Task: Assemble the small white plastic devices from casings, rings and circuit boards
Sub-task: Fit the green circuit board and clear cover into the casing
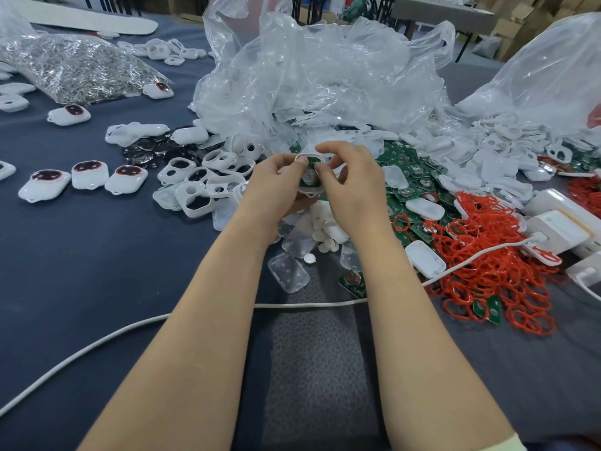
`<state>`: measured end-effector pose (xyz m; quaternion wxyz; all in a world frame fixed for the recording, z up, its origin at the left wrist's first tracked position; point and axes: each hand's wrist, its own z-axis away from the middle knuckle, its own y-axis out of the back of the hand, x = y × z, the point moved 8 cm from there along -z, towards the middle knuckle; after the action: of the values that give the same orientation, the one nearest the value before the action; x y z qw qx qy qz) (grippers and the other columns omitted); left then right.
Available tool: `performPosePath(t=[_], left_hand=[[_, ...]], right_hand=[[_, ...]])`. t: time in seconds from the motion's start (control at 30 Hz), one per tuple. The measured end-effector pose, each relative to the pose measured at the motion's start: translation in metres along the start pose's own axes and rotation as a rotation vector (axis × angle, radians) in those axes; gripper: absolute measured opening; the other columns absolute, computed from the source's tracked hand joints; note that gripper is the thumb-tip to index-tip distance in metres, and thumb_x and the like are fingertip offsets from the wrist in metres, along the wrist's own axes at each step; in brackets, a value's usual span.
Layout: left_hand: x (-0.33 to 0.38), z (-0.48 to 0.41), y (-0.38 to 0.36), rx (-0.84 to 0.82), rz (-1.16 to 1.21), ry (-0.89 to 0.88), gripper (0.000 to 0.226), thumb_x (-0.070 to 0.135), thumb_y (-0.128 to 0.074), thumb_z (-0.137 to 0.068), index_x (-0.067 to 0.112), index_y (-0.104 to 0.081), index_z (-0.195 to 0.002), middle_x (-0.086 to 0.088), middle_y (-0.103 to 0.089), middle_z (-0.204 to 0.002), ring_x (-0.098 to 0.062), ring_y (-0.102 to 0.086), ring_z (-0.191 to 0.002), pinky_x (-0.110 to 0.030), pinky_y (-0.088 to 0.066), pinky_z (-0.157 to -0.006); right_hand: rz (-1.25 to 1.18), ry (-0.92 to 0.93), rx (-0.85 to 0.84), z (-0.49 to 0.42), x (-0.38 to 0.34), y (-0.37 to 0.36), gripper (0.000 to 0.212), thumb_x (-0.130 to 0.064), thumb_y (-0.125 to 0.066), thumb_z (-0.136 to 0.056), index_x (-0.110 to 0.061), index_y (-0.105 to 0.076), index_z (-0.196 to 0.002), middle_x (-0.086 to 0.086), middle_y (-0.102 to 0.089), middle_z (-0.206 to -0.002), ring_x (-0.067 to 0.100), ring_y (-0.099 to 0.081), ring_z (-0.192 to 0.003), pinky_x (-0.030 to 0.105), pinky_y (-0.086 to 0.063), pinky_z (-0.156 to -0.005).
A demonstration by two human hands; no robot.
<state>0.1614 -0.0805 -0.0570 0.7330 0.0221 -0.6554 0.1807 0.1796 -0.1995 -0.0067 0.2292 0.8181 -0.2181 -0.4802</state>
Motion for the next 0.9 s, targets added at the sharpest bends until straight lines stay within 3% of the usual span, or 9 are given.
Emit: performPosePath(t=[0.1, 0.3, 0.43, 0.57, 0.7, 0.9], left_hand=[[0.001, 0.000, 0.000, -0.008, -0.025, -0.020, 0.013, 0.013, -0.052, -0.098, 0.021, -0.059, -0.089, -0.012, -0.068, -0.099, -0.020, -0.069, -0.084, -0.030, -0.060, -0.072], [0.001, 0.000, -0.001, -0.007, 0.003, 0.001, 0.014, 0.010, -0.051, -0.097, 0.019, -0.060, -0.092, -0.010, -0.068, -0.097, -0.016, -0.069, -0.077, -0.025, -0.058, -0.064], [0.002, 0.001, 0.001, 0.001, 0.034, -0.003, 0.014, 0.010, -0.049, -0.099, 0.016, -0.060, -0.092, -0.006, -0.066, -0.085, -0.011, -0.067, -0.065, -0.023, -0.058, -0.061], [0.004, -0.001, 0.003, 0.017, 0.006, -0.029, 0.012, 0.011, -0.049, -0.099, 0.016, -0.059, -0.096, -0.004, -0.063, -0.080, -0.012, -0.063, -0.064, -0.022, -0.054, -0.058], [0.004, 0.000, 0.003, 0.018, -0.003, -0.027, 0.011, 0.012, -0.050, -0.098, 0.018, -0.059, -0.095, -0.004, -0.064, -0.082, -0.013, -0.063, -0.066, -0.024, -0.055, -0.061], [0.007, 0.005, 0.001, 0.020, 0.124, 0.005, 0.025, 0.016, -0.039, -0.103, 0.016, -0.059, -0.087, -0.004, -0.063, -0.080, -0.010, -0.061, -0.057, -0.020, -0.053, -0.050]], right_hand=[[-0.028, -0.022, 0.009, 0.000, 0.003, 0.000, 0.024, -0.019, -0.059, -0.091, -0.019, -0.063, -0.115, 0.003, -0.055, -0.096, 0.013, -0.047, -0.080, 0.031, -0.044, -0.079], [-0.080, -0.036, 0.022, 0.000, 0.003, 0.003, 0.018, -0.019, -0.062, -0.089, -0.017, -0.063, -0.107, 0.001, -0.056, -0.092, 0.012, -0.046, -0.074, 0.035, -0.046, -0.079], [-0.019, 0.033, -0.034, 0.001, -0.004, 0.002, 0.014, -0.025, -0.068, -0.085, -0.020, -0.064, -0.098, 0.001, -0.054, -0.100, 0.000, -0.042, -0.070, 0.025, -0.043, -0.077], [0.057, 0.071, -0.103, 0.000, -0.007, -0.004, 0.021, -0.026, -0.069, -0.085, -0.018, -0.064, -0.103, -0.002, -0.047, -0.103, -0.005, -0.040, -0.070, 0.016, -0.034, -0.071], [0.088, 0.077, -0.099, 0.001, -0.007, -0.006, 0.021, -0.022, -0.069, -0.085, -0.017, -0.063, -0.104, -0.001, -0.046, -0.104, 0.006, -0.041, -0.075, 0.015, -0.030, -0.071], [0.093, 0.075, -0.077, 0.002, -0.007, -0.006, 0.019, -0.021, -0.068, -0.083, -0.016, -0.063, -0.101, 0.000, -0.047, -0.104, 0.011, -0.044, -0.078, 0.019, -0.033, -0.072]])
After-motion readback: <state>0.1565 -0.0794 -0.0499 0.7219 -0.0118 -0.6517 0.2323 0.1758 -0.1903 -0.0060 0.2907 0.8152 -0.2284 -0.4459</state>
